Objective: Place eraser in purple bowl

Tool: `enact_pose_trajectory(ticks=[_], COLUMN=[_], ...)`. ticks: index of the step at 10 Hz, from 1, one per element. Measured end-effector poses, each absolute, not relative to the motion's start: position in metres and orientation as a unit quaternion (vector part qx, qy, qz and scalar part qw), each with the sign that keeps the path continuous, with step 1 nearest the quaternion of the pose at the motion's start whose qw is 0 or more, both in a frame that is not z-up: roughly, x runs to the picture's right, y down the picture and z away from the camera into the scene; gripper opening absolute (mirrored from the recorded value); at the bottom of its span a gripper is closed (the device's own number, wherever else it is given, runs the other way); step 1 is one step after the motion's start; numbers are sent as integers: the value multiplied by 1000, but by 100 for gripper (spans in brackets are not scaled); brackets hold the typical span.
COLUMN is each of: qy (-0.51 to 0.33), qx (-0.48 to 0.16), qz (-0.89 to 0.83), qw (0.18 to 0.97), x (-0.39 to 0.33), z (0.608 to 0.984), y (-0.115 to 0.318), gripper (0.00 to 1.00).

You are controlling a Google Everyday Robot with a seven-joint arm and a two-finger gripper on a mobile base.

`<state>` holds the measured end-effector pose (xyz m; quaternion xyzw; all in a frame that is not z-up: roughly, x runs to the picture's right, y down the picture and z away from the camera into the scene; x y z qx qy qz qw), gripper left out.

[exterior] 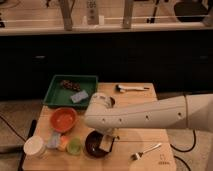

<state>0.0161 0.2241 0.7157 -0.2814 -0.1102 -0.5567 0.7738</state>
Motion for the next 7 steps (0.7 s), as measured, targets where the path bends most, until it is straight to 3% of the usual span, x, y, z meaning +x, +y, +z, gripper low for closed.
enact_pose_trajectory(ticks=[4, 7], qy=[-116, -120], qx=[-280, -278], qz=[-563, -568], qw=[769, 766], x=[14, 12], z=[715, 714], y=[225, 225], gripper=[19, 25])
